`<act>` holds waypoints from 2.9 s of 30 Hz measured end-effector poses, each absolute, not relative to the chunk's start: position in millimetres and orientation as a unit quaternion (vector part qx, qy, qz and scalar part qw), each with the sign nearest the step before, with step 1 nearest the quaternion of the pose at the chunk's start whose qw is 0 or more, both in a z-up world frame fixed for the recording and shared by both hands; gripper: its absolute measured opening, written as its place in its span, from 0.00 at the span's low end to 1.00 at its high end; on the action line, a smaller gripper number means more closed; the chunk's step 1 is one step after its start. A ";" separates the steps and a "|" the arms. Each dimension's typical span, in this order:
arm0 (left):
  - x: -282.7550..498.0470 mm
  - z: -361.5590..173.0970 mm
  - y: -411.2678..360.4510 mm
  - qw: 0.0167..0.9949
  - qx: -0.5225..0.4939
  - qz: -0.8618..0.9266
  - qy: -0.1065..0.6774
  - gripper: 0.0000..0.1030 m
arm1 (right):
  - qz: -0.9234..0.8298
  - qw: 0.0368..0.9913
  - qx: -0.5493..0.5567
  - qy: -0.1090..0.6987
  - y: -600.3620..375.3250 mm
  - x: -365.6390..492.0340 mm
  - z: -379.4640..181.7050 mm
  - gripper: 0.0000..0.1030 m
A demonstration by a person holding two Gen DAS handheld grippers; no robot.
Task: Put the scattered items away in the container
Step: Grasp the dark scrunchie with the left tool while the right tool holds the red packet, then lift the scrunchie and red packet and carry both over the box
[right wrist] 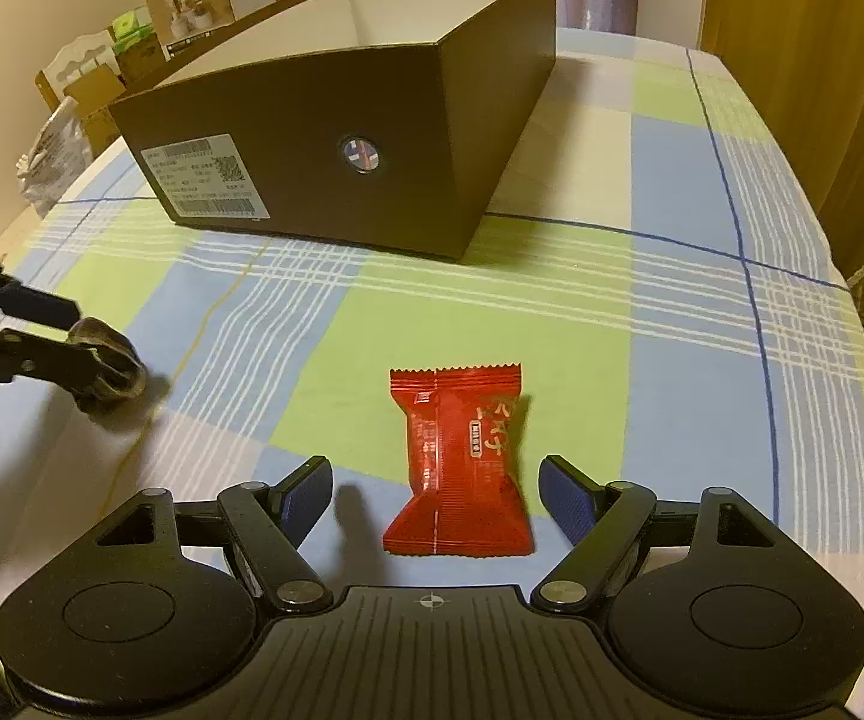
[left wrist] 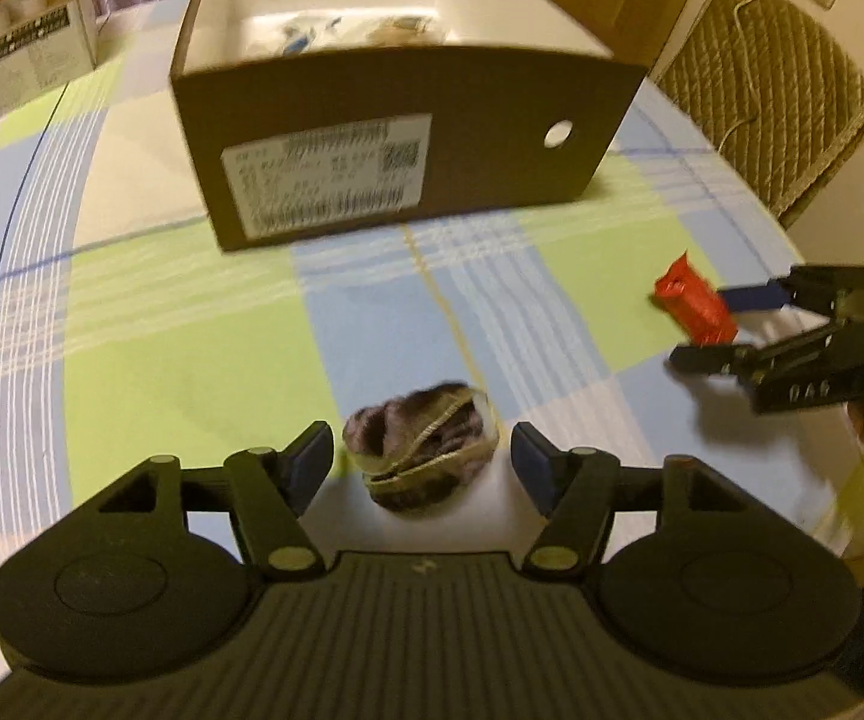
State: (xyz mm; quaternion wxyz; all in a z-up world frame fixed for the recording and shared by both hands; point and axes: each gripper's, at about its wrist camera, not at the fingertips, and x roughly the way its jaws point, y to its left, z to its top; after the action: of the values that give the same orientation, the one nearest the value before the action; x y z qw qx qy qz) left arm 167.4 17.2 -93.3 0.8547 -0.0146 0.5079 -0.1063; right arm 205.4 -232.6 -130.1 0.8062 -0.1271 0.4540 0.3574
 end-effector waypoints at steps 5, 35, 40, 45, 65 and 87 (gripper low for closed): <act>180.9 -103.0 5.6 0.854 0.004 -0.117 0.508 0.59 | 0.350 0.809 -0.125 0.455 -238.3 204.9 -128.2 0.79; 169.6 -114.4 31.6 0.850 0.022 -0.065 0.522 0.25 | 0.336 0.801 -0.164 0.467 -209.7 214.8 -127.3 0.36; 168.6 -114.1 32.5 0.850 0.022 -0.068 0.522 0.25 | 0.355 0.791 -0.152 0.474 -205.7 205.3 -123.4 0.36; 168.3 -112.6 32.5 0.850 0.022 -0.073 0.522 0.25 | 0.383 0.779 -0.134 0.479 -197.2 193.7 -113.5 0.36; 184.7 -18.2 61.2 0.899 -0.010 -0.086 0.430 0.23 | 0.402 0.805 -0.069 0.431 -195.3 230.8 -45.5 0.36; 279.5 29.4 60.8 0.924 0.018 -0.125 0.362 0.23 | 0.425 0.821 -0.046 0.379 -140.0 327.8 -3.4 0.36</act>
State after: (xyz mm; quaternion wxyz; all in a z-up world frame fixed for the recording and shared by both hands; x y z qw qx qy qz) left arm 279.5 60.8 29.4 0.9235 0.0179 0.3621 -0.1251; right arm 327.8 -140.0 -3.4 0.8209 -0.0461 0.3786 0.4250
